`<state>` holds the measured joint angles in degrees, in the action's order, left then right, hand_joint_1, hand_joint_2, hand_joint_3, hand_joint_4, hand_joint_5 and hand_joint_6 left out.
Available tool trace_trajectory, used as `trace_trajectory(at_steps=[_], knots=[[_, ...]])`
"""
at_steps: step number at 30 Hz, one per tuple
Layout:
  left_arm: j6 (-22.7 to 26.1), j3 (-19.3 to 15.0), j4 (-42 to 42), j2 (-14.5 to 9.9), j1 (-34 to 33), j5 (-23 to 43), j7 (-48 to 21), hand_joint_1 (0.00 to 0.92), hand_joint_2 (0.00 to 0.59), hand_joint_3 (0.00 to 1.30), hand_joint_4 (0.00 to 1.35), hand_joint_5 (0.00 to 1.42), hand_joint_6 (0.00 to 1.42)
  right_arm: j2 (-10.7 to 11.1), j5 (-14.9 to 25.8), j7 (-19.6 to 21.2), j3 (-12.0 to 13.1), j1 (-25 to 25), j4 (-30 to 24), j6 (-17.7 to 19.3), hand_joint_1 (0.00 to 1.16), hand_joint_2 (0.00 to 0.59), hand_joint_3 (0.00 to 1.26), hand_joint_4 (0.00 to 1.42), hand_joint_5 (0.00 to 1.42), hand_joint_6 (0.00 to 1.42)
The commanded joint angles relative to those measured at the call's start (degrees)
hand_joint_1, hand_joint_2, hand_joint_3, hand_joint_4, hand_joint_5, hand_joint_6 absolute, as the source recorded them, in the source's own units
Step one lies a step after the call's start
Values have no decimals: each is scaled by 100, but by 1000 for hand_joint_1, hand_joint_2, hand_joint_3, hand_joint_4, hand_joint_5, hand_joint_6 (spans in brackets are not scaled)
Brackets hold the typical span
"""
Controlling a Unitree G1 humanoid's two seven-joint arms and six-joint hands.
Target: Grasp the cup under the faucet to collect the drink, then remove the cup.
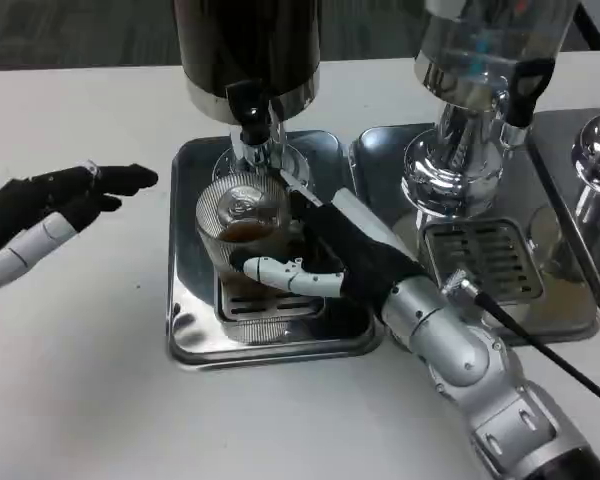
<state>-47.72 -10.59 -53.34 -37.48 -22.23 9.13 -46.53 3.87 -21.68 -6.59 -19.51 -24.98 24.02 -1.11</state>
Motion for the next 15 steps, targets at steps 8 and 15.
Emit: trace_trajectory(at_steps=[8, 15], knots=[[42, 12, 8, -72, 140, -107, 87, 0, 97, 326, 228, 188, 231, -196, -223, 454, -78, 226, -167, -107, 520, 224, 43, 135, 271, 305], [47, 9, 12, -93, 154, -99, 100, 0, 127, 326, 228, 190, 239, -263, -452, 846, -178, 355, -252, -56, 520, 224, 158, 265, 355, 405]])
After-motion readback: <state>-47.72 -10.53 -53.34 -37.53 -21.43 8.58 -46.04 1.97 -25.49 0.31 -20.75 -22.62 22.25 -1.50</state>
